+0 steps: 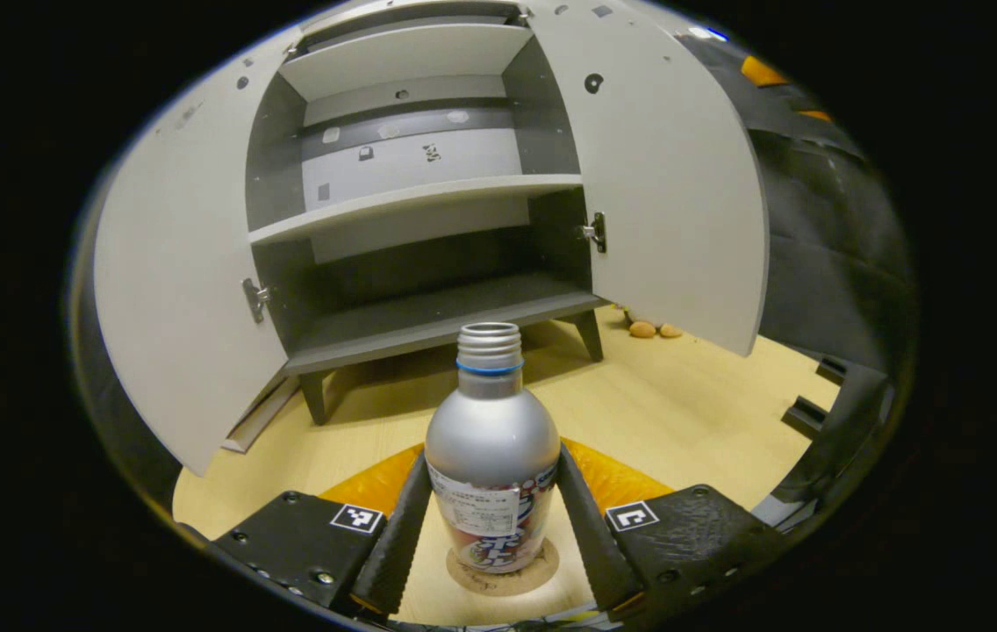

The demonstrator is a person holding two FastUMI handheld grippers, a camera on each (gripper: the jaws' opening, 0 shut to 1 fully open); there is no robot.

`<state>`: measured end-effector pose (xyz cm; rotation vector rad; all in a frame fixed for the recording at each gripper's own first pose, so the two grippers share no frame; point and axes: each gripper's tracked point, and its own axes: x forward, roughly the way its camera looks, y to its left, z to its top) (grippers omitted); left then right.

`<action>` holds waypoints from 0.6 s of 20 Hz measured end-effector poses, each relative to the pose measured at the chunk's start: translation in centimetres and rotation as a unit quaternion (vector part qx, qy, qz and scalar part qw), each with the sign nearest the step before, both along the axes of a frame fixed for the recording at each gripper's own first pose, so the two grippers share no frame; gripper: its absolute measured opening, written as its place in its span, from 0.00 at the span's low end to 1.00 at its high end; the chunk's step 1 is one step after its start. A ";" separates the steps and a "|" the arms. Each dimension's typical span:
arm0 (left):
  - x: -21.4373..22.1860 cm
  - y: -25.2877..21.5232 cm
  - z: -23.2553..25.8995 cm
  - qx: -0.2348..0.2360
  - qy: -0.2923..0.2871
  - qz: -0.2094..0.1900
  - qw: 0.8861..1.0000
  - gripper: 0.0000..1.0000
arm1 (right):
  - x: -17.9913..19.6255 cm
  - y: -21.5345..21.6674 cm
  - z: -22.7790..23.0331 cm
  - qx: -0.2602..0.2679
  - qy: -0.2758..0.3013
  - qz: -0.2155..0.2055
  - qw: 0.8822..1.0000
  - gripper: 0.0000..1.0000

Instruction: Grasp the bottle in the cabinet with the left hand and place it on the coaster, then close the right door with the right hand and the left door with the left hand.

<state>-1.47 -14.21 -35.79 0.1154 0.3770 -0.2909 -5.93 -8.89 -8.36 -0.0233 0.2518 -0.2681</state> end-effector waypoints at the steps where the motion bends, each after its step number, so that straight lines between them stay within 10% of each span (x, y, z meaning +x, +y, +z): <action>1: -0.1 0.0 -0.4 0.002 0.001 -0.002 1.000 0.77 | 0.1 0.2 -0.2 -0.001 0.004 0.000 1.000 0.97; 12: -0.1 0.7 -1.6 -0.015 0.010 0.004 1.000 0.78 | 0.3 1.1 0.3 -0.020 0.005 0.008 1.000 0.98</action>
